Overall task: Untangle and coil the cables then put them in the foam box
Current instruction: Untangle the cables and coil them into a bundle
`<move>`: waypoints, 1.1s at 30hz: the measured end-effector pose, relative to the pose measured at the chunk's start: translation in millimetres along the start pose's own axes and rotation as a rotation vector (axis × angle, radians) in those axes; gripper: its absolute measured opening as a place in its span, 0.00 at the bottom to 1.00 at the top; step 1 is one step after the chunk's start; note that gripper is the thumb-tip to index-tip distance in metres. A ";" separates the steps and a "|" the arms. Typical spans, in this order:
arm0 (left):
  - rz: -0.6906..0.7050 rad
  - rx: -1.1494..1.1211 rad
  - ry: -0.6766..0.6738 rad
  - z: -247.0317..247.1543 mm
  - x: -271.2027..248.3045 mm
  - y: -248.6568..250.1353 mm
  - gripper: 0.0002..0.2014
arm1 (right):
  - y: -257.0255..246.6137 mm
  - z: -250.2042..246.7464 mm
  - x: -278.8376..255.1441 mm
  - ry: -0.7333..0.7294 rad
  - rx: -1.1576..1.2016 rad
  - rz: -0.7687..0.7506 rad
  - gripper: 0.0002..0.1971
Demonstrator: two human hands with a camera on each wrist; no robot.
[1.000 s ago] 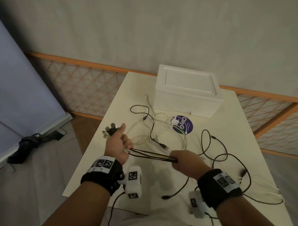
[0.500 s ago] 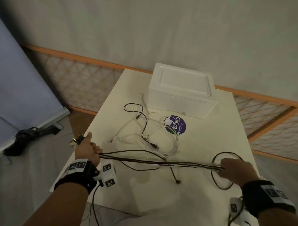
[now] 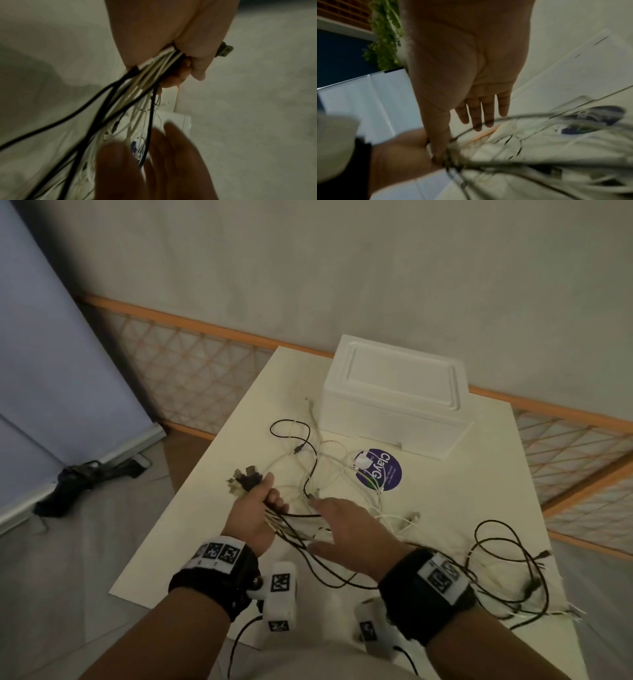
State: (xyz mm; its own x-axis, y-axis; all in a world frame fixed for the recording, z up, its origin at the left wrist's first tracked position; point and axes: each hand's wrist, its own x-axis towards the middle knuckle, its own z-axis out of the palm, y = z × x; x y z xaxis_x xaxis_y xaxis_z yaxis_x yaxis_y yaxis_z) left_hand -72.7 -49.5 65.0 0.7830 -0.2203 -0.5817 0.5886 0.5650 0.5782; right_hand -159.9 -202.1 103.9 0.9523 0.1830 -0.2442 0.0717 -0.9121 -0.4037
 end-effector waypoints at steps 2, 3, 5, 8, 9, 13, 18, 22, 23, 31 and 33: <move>0.009 0.004 -0.126 8.6 -8.9 -3.6 0.20 | -12.1 7.1 16.0 -0.026 0.008 -0.029 0.36; 0.027 0.018 -0.177 11.5 -13.0 -4.7 0.22 | -14.1 9.8 21.7 -0.023 0.028 -0.048 0.33; 0.071 0.050 -0.208 14.3 -20.0 -4.6 0.22 | -13.9 12.9 27.4 -0.026 0.057 -0.056 0.24; 0.118 0.030 -0.199 14.2 -23.8 -5.2 0.07 | -14.6 15.9 29.2 0.013 0.027 -0.065 0.13; 0.121 0.019 -0.210 13.7 -24.0 -6.1 0.05 | -15.7 16.7 29.0 0.024 0.014 -0.073 0.11; 0.052 0.168 -0.196 3.6 -21.6 -8.3 0.06 | -12.1 19.8 26.4 -0.026 -0.068 -0.122 0.10; -0.111 0.191 -0.114 2.8 -25.9 -16.4 0.19 | -2.8 25.0 14.6 -0.040 -0.067 -0.145 0.11; -0.057 -0.090 0.039 11.0 -33.2 -25.8 0.22 | 0.4 36.4 5.6 0.060 -0.059 -0.074 0.16; -0.051 -0.102 0.047 10.6 -34.0 -28.0 0.22 | 1.3 39.2 3.6 0.077 -0.055 -0.065 0.16; 0.000 -0.211 0.282 -30.1 -10.9 22.6 0.22 | 78.5 44.2 -50.4 -0.049 -0.230 0.359 0.09; -0.002 -0.211 0.317 -44.8 -6.0 31.1 0.23 | 105.0 45.4 -71.2 -0.087 -0.235 0.449 0.10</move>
State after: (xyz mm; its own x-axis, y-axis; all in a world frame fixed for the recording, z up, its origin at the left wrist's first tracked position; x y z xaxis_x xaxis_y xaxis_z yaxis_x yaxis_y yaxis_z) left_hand -68.1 5.0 60.9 0.6609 0.0166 -0.7503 0.5101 0.7233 0.4654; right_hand -233.6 -294.3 38.8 0.8772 -0.2245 -0.4243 -0.2642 -0.9638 -0.0361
